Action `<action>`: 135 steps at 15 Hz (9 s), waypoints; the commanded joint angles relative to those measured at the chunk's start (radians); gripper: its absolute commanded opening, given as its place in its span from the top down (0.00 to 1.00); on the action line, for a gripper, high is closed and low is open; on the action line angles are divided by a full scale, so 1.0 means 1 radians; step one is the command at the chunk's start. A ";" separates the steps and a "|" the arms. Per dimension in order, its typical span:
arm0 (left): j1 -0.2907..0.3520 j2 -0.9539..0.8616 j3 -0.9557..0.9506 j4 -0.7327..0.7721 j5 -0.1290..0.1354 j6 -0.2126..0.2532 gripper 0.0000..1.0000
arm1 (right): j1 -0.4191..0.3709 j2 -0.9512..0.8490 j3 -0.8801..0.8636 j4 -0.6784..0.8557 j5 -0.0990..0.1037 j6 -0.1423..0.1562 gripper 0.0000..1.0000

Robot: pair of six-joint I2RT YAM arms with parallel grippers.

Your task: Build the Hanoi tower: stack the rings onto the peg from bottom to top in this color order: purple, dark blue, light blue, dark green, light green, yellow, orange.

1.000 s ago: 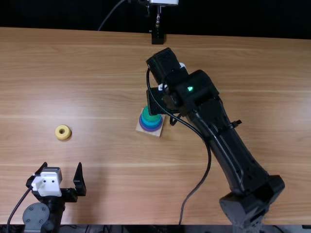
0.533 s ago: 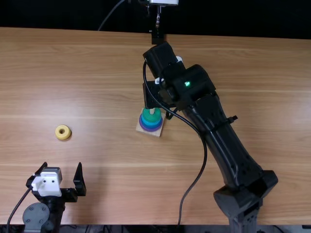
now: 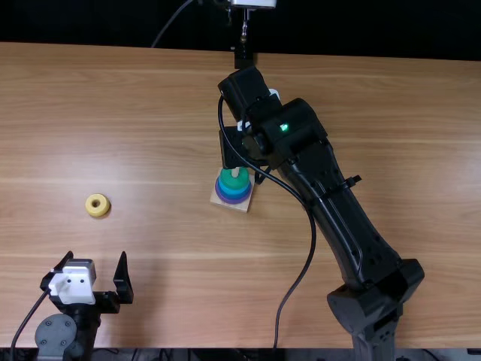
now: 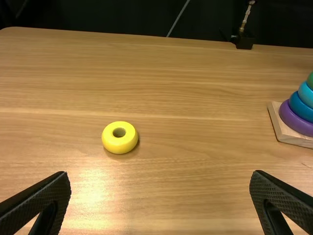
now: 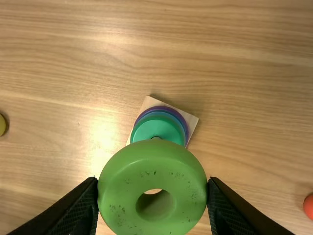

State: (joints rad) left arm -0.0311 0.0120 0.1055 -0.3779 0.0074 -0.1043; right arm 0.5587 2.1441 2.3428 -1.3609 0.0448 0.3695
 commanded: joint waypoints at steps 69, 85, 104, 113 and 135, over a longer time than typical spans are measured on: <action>0.000 -0.012 -0.105 -0.082 0.004 0.012 0.00 | -0.566 -2.144 -2.324 1.082 -0.001 -0.325 0.00; 0.010 -0.012 -0.105 -0.082 0.004 0.010 0.00 | -0.566 -2.144 -2.324 1.082 0.001 -0.325 0.00; 0.128 0.735 0.639 -0.160 0.020 0.167 0.00 | -0.566 -2.144 -2.324 1.080 0.001 -0.325 0.00; 0.134 1.381 1.024 -0.570 0.004 0.163 0.00 | -0.566 -2.144 -2.324 1.080 0.001 -0.325 0.00; 0.166 1.925 1.246 -0.454 0.020 0.160 0.00 | -0.566 -2.144 -2.324 1.080 0.001 -0.325 0.00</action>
State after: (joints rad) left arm 0.1440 1.9152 1.3220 -0.8341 0.0154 0.0509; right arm 0.0036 0.0250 0.0662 -0.2123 0.0338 0.0494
